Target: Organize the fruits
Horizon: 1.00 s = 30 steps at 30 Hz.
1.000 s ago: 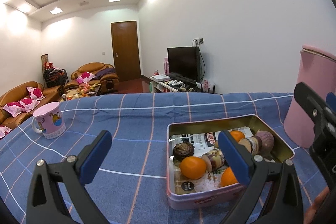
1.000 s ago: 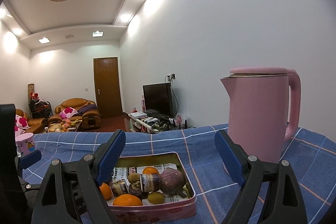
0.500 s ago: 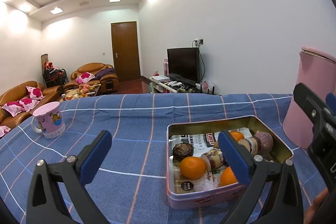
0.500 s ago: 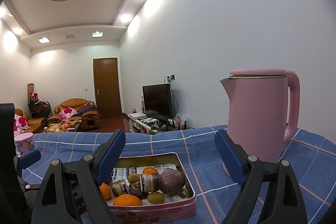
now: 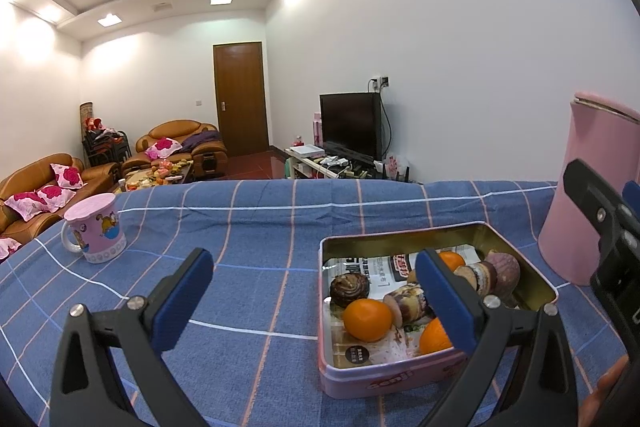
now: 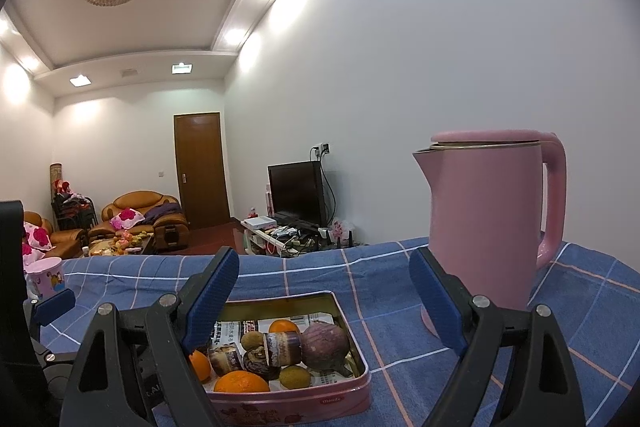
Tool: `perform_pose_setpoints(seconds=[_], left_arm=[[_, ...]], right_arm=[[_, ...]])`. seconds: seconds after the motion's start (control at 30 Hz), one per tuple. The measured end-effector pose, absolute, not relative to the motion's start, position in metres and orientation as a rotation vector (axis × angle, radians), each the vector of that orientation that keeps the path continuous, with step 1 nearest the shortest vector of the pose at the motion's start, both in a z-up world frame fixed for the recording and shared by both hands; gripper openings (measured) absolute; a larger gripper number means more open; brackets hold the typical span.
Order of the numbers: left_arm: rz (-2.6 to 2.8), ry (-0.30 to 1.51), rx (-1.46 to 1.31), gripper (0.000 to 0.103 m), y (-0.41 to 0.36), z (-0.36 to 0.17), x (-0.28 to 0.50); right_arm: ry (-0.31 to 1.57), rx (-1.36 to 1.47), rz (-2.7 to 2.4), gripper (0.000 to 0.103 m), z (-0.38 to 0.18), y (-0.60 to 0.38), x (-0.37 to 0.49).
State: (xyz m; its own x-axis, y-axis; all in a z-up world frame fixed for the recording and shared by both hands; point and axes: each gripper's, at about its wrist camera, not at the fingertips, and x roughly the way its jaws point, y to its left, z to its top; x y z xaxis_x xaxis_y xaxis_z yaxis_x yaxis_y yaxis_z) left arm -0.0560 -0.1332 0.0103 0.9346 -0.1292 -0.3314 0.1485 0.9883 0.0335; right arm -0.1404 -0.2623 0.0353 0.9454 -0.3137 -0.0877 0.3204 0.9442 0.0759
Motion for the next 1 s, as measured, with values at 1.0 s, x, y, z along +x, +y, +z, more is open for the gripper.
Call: perform_pose_setpoints(seconds=[1.0], left_arm=[[-0.137,0.339,0.057,0.103,-0.1373,0.0076,-0.0537]], right_arm=[[0.076,0.085,-0.341,0.088,0.0355,-0.2591,-0.1400]])
